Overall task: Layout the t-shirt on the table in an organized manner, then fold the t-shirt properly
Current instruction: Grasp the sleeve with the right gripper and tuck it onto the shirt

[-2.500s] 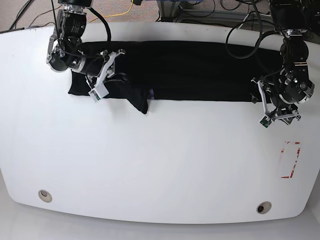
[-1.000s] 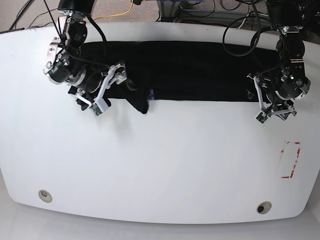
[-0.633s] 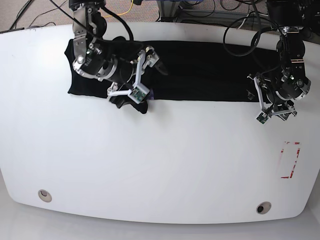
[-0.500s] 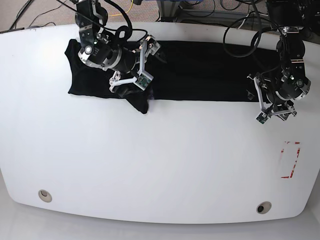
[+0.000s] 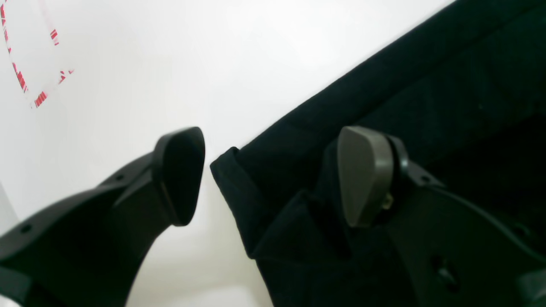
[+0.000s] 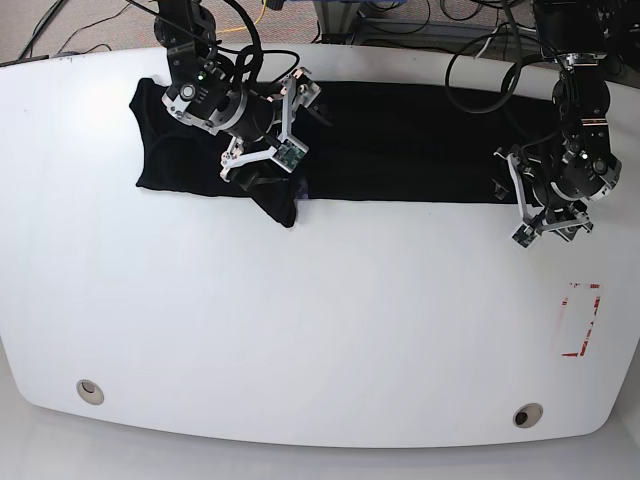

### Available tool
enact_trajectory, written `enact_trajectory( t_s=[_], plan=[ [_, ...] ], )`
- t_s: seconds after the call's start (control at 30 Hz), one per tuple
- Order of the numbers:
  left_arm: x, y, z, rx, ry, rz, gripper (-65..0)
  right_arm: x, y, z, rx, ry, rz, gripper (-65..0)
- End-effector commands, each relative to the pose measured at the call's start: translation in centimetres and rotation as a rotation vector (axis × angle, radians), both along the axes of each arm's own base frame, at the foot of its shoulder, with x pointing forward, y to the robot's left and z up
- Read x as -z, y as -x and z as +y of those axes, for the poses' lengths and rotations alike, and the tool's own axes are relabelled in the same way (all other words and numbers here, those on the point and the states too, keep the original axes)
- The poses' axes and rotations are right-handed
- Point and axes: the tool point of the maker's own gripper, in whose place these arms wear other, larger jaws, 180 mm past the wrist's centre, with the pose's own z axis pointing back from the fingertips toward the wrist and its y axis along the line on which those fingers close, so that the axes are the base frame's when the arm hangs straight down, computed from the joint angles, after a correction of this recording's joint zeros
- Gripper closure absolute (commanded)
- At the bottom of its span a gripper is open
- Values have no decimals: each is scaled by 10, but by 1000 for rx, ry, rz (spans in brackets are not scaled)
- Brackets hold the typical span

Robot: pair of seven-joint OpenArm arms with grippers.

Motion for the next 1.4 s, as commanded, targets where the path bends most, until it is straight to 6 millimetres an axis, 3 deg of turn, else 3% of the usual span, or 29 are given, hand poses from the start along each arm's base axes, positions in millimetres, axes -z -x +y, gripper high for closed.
enact_trajectory(
  t_s=[0.0, 0.8, 1.13, 1.37],
  plan=[
    [-12, -8, 2, 6, -6, -42, -446, -11, -11, 5, 3, -50, -44, -583],
    [-12, -8, 2, 6, -6, -42, -446, 11, -16, -6, 8, -98, -32, -575],
    [-12, -8, 2, 6, -6, -42, -446, 15, -31, -27, 77, -82, -34, -363],
    [-12, -8, 3, 6, -8, -42, -446, 13, -40, -34, 97, -78, -48, -363]
  ],
)
